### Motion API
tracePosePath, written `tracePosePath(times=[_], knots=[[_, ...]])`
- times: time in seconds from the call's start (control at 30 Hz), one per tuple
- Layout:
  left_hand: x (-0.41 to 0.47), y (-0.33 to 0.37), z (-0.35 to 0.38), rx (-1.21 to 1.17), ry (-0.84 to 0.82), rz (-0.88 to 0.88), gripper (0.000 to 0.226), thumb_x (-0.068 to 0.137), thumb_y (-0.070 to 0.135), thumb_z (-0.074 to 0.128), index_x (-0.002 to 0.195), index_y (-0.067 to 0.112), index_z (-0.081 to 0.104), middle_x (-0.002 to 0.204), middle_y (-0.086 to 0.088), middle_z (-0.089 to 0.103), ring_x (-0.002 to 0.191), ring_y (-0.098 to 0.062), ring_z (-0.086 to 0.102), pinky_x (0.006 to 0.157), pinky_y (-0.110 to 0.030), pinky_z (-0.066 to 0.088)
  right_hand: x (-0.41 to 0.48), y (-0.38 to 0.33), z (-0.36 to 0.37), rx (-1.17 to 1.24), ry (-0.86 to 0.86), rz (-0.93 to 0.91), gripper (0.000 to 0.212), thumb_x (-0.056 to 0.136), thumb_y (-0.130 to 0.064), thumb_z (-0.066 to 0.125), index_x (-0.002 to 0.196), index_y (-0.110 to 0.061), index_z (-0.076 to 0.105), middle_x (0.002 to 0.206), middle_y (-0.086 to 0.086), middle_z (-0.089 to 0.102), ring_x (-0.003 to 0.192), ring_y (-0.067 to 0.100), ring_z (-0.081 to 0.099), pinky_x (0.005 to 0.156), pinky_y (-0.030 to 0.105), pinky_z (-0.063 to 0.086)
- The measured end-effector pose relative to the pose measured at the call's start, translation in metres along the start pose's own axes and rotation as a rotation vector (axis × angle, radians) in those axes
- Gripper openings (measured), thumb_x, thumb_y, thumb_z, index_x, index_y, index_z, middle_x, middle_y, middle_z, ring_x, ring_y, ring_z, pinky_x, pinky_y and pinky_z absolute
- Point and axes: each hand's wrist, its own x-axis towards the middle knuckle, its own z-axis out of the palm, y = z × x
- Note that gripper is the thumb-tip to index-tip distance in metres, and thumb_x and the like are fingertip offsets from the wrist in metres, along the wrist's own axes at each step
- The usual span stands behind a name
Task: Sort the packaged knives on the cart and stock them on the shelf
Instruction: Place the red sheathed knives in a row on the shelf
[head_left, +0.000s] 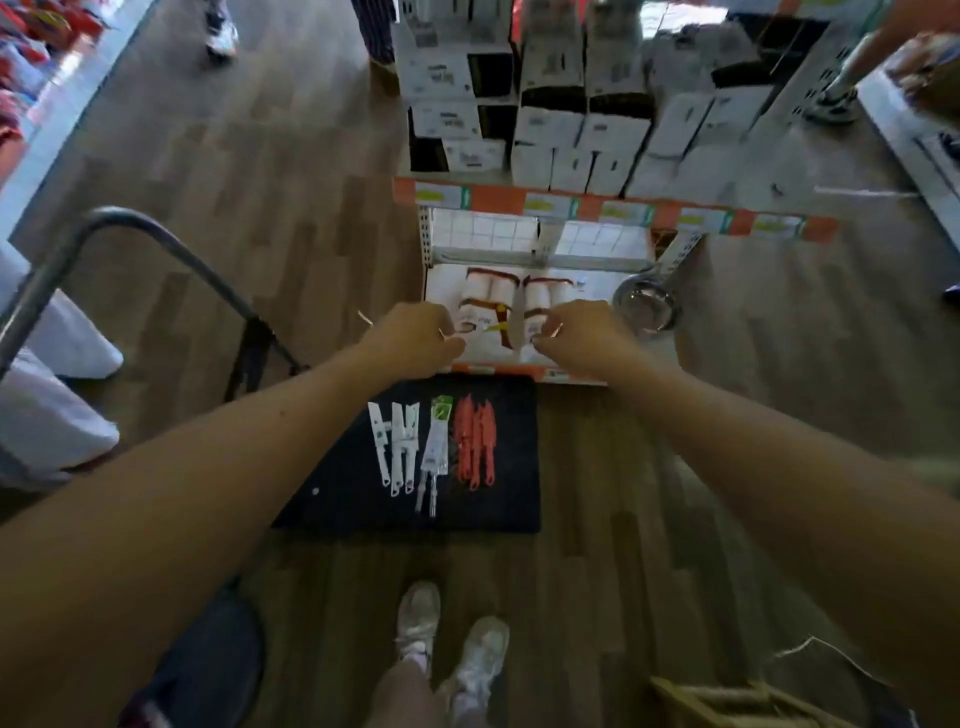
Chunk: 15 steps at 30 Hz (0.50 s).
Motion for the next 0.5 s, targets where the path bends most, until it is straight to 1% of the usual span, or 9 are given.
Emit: tracePosePath(times=[0.07, 0.13, 0.23, 0.33, 0.43, 0.5], knots=[[0.010, -0.010, 0.020, -0.027, -0.017, -0.014, 0.034, 0.090, 0.035, 0.051, 0.114, 0.013, 0.061, 0.119, -0.008, 0.062, 0.107, -0.023, 0.057, 0.083, -0.027, 0.042, 0.006, 0.010, 0.026, 0.035, 0.007, 0.004, 0.036, 0.091, -0.028, 0.053, 0.120, -0.007, 0.059, 0.120, 0.013, 0.061, 0.108, 0.029, 0.057, 0.086, 0.035, 0.047], [0.025, -0.020, 0.046, -0.060, -0.028, -0.028, 0.031, 0.090, 0.033, 0.051, 0.110, 0.012, 0.062, 0.113, -0.007, 0.064, 0.097, -0.020, 0.057, 0.080, -0.027, 0.042, 0.019, 0.023, 0.057, 0.062, 0.001, 0.024, 0.038, 0.091, -0.029, 0.053, 0.120, -0.006, 0.058, 0.115, 0.014, 0.063, 0.105, 0.029, 0.058, 0.085, 0.035, 0.047], [0.055, -0.041, 0.100, -0.074, -0.077, -0.032, 0.028, 0.091, 0.030, 0.050, 0.103, 0.009, 0.065, 0.098, -0.005, 0.063, 0.083, -0.015, 0.053, 0.074, -0.029, 0.043, 0.049, 0.048, 0.117, 0.135, -0.045, 0.112, 0.027, 0.091, -0.029, 0.055, 0.105, -0.009, 0.066, 0.107, 0.009, 0.065, 0.097, 0.022, 0.060, 0.083, 0.034, 0.051], [0.092, -0.067, 0.172, -0.103, -0.133, -0.069, 0.025, 0.091, 0.028, 0.050, 0.092, 0.008, 0.066, 0.094, -0.010, 0.065, 0.081, -0.019, 0.057, 0.069, -0.029, 0.044, 0.086, 0.073, 0.191, 0.211, -0.060, 0.192, 0.021, 0.089, -0.029, 0.058, 0.100, -0.013, 0.066, 0.102, 0.004, 0.065, 0.093, 0.020, 0.062, 0.083, 0.038, 0.054], [0.130, -0.095, 0.259, -0.114, -0.142, -0.097, 0.024, 0.088, 0.026, 0.054, 0.090, 0.005, 0.066, 0.098, -0.016, 0.068, 0.090, -0.027, 0.062, 0.081, -0.035, 0.050, 0.122, 0.098, 0.274, 0.273, -0.048, 0.239, 0.021, 0.091, -0.029, 0.056, 0.100, -0.012, 0.065, 0.099, 0.003, 0.065, 0.088, 0.019, 0.063, 0.079, 0.035, 0.055], [0.154, -0.116, 0.321, -0.109, -0.115, -0.113, 0.026, 0.088, 0.030, 0.056, 0.094, 0.006, 0.065, 0.099, -0.013, 0.068, 0.092, -0.026, 0.063, 0.084, -0.039, 0.052, 0.144, 0.114, 0.332, 0.311, -0.050, 0.258, 0.022, 0.092, -0.028, 0.055, 0.101, -0.011, 0.065, 0.100, 0.004, 0.065, 0.088, 0.019, 0.062, 0.078, 0.034, 0.054]])
